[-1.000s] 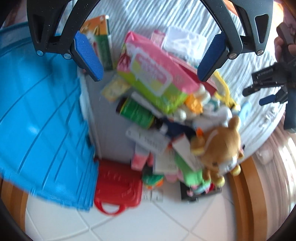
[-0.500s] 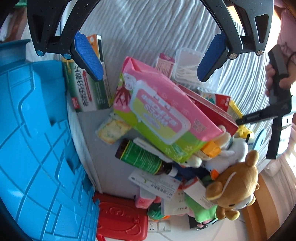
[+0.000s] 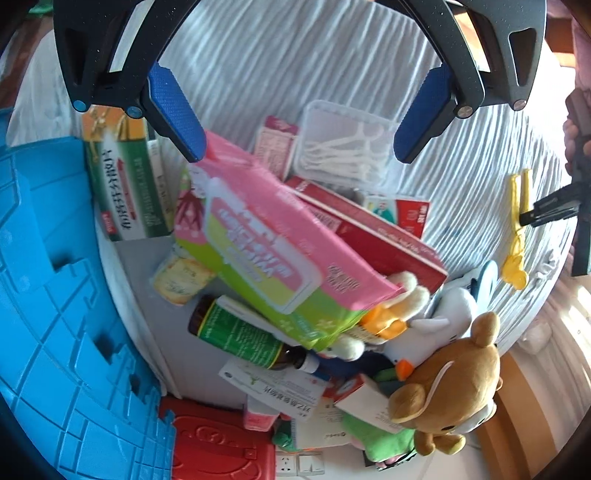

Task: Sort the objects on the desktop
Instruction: 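Grasp the yellow plastic clip with the left gripper while the right approaches the clear floss box, then close the right gripper on the clear box of floss picks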

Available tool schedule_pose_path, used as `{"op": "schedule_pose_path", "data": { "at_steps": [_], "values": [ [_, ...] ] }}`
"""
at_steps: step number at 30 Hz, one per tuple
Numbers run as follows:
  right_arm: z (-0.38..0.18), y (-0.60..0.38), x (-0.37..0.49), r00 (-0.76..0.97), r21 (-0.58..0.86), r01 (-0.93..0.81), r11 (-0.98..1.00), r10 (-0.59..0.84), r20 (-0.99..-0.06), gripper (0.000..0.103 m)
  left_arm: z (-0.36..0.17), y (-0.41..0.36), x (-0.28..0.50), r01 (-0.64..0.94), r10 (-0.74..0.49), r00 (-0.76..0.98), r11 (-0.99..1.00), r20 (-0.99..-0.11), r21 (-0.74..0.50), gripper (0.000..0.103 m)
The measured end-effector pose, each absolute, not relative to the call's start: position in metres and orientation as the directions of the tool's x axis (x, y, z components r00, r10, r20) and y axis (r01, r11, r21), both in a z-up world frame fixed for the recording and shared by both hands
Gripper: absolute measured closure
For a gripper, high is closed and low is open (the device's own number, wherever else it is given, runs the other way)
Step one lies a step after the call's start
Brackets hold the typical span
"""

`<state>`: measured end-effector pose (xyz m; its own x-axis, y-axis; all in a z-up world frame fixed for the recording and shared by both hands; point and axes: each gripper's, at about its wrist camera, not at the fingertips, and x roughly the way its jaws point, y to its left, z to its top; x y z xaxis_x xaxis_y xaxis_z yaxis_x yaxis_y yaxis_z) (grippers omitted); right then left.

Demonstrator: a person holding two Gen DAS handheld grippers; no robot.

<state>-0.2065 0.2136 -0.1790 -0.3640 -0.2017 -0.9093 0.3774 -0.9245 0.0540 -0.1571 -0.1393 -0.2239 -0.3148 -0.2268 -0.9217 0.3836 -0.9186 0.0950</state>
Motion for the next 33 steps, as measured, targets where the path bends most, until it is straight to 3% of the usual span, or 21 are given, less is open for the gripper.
{"op": "schedule_pose_path", "data": {
  "at_steps": [3,7,14,28,29,33],
  "values": [
    [-0.182,0.211,-0.203,-0.356,0.060,0.365,-0.929,-0.199,-0.913,0.000,-0.202,-0.140,-0.155,0.382,-0.209,-0.369,-0.923,-0.905,0.058,0.073],
    [-0.188,0.212,-0.202,-0.353,0.070,0.331,-0.941,-0.193,-0.916,0.000,-0.190,-0.142,-0.171,0.400,-0.244,-0.410,-0.914,-0.879,0.067,0.059],
    [-0.199,0.213,-0.196,-0.333,0.073,0.284,-0.956,-0.170,-0.928,0.000,-0.228,-0.169,-0.197,0.464,-0.262,-0.365,-0.883,-0.894,0.070,0.058],
    [-0.225,0.198,-0.200,-0.263,0.147,0.223,-0.964,-0.205,-0.943,0.001,-0.242,-0.152,-0.199,0.339,-0.175,-0.388,-0.940,-0.905,0.036,0.058],
    [-0.227,0.194,-0.199,-0.246,0.169,0.238,-0.956,-0.228,-0.942,0.002,-0.242,-0.153,-0.196,0.335,-0.169,-0.395,-0.942,-0.903,0.029,0.066],
    [-0.224,0.156,-0.195,-0.198,0.248,0.346,-0.905,-0.329,-0.923,0.006,-0.239,-0.154,-0.181,0.295,-0.153,-0.394,-0.955,-0.906,0.033,0.070]
  ]
}}
